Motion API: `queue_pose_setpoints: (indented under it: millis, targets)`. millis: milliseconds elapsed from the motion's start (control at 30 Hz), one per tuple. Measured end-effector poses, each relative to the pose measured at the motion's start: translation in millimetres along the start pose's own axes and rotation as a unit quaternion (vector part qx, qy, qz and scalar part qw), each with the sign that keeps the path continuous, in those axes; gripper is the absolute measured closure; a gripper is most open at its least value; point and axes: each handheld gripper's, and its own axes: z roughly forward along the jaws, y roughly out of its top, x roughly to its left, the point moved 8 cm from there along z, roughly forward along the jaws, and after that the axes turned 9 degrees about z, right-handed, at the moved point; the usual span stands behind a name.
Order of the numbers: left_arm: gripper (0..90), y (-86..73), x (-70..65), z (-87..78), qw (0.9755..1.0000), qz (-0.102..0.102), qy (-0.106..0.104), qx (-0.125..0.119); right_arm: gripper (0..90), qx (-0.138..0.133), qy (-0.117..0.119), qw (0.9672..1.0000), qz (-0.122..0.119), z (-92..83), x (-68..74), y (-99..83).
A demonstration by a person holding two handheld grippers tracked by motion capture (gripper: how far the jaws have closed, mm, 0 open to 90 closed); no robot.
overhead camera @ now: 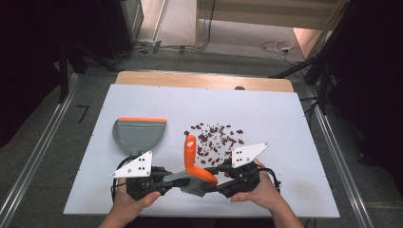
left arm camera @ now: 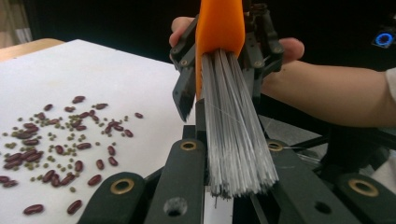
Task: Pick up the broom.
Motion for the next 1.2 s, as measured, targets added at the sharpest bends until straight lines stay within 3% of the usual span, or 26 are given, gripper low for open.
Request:
queue_pose_setpoints:
  millis: [233, 300, 400, 467, 500, 533, 567, 633, 733, 867, 900, 1067, 1167, 1200]
  targets:
    - [86.5, -1.4, -3.0, 2.4, 0.9997, -0.007, -0.025, 0.002, 64.5, 0.013, 0.014, 0.9997, -0.017, 5.3, 4.6, -3.2]
    - [86.4, -1.6, -2.5, 2.6, 0.9994, -0.012, -0.032, 0.0, 67.0, 0.014, 0.029, 0.9993, -0.019, 4.6, 5.9, -4.3]
    - [83.8, -3.2, 0.5, 2.5, 0.999, -0.024, -0.035, -0.011, 68.1, 0.022, 0.029, 0.9992, -0.019, 4.5, 8.0, -4.6]
    - [74.9, -3.5, 2.8, 2.1, 0.9991, -0.028, -0.027, -0.017, 68.2, 0.02, 0.021, 0.9994, -0.02, 4.2, 7.2, -3.6]
    - [66.2, -4.4, 7.8, 0.9, 0.9992, -0.035, -0.002, -0.021, 68.3, 0.022, 0.01, 0.9996, -0.014, 3.5, 5.8, -2.3]
    - [58.3, -4.4, 7.8, 0.9, 0.9992, -0.035, -0.002, -0.021, 68.3, 0.022, 0.01, 0.9996, -0.014, 3.5, 5.8, -2.3]
    - [50.6, -5.2, 11.4, -0.4, 0.9989, -0.038, 0.02, -0.02, 68.4, 0.026, -0.01, 0.9996, -0.011, 2.7, 2.5, -2.0]
    - [37.3, -6.9, 14.6, -2.0, 0.9984, -0.04, 0.037, -0.014, 68.4, 0.026, -0.033, 0.9991, 0.001, 0.9, -3.4, -1.6]
    - [25.3, -10.3, 18.6, -4.9, 0.9977, -0.043, 0.052, -0.009, 68.4, 0.023, -0.064, 0.9976, 0.016, -2.8, -14.6, -1.8]
    - [8.9, -13.3, 23.1, -8.0, 0.996, -0.046, 0.077, -0.004, 68.5, 0.022, -0.11, 0.993, 0.038, -7.8, -26.8, -2.7]
    - [5.5, -15.3, 26.3, -11.0, 0.9944, -0.047, 0.095, -0.005, 68.5, 0.021, -0.12, 0.9916, 0.045, -8.9, -29.3, -2.5]
    - [0.2, -20.2, 32.0, -20.7, 0.9924, -0.045, 0.114, -0.01, 68.5, 0.014, -0.173, 0.9829, 0.062, -17.6, -43.1, -3.2]
    - [0.2, -23.1, 35.3, -25.7, 0.9914, -0.046, 0.122, -0.012, 68.5, 0.011, -0.195, 0.9782, 0.069, -23.0, -49.4, -4.2]
    - [0.2, -23.1, 35.3, -25.7, 0.9914, -0.046, 0.122, -0.012, 68.5, 0.011, -0.195, 0.9782, 0.069, -23.0, -49.4, -4.2]
